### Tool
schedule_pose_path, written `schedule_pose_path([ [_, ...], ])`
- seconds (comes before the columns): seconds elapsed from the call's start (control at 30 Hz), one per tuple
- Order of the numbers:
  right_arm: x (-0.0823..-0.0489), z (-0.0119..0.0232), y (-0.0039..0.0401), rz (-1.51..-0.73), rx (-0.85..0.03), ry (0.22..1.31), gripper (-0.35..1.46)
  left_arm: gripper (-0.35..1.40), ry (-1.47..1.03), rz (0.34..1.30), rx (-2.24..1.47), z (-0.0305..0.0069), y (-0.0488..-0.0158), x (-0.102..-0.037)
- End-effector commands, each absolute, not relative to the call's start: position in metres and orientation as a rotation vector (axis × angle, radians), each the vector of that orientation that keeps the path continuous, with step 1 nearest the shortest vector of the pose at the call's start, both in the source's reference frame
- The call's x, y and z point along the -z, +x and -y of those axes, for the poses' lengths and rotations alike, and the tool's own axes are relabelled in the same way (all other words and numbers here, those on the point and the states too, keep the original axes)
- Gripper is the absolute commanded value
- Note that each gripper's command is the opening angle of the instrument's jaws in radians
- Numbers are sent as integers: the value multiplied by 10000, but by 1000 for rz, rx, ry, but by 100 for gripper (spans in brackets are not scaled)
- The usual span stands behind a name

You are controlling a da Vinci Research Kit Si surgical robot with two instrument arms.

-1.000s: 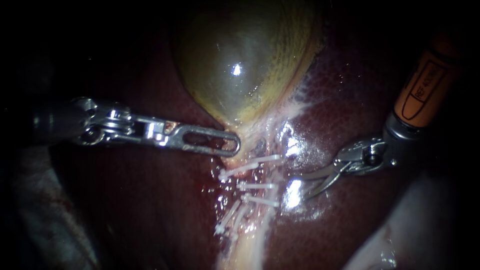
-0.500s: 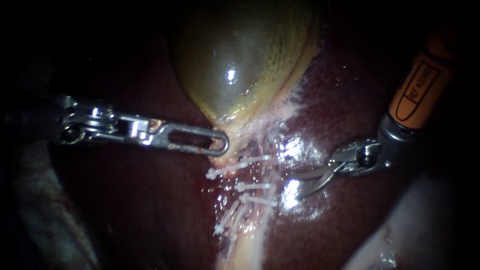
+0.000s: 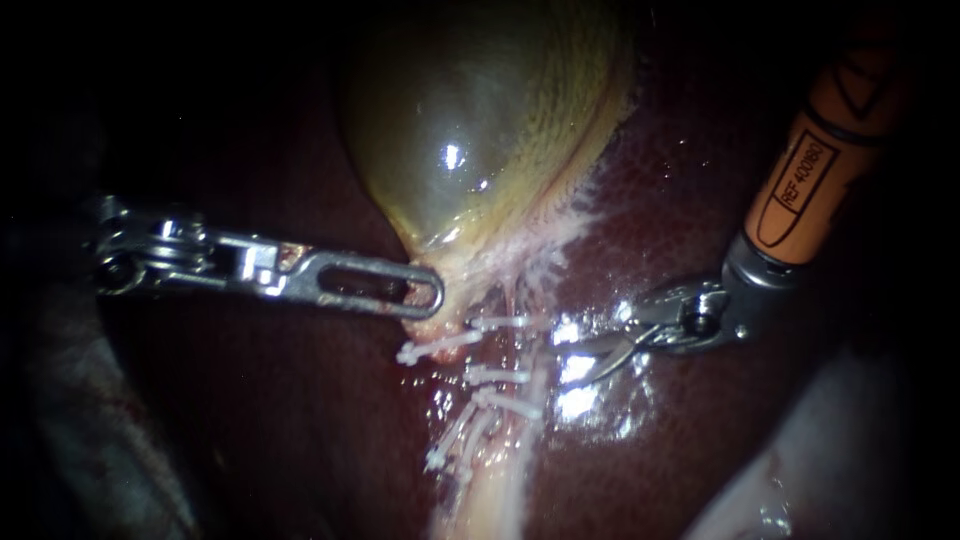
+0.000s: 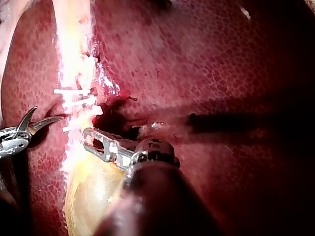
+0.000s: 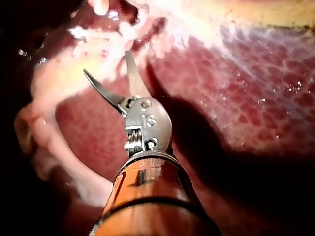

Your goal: Go to the cutting position right tube

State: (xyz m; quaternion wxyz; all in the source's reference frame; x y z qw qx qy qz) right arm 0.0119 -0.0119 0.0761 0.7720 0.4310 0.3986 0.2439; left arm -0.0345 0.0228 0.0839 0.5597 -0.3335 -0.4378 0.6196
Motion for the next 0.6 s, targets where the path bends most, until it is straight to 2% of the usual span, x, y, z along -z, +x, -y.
schedule_pose_path([
  [0.03,-762,120,120,-864,-529,932,115,-35,-786,1031,-1461,-228,-345,-837],
  [0.6,-776,121,131,-865,-538,925,111,-35,-786,1030,-1461,-221,-348,-825],
])
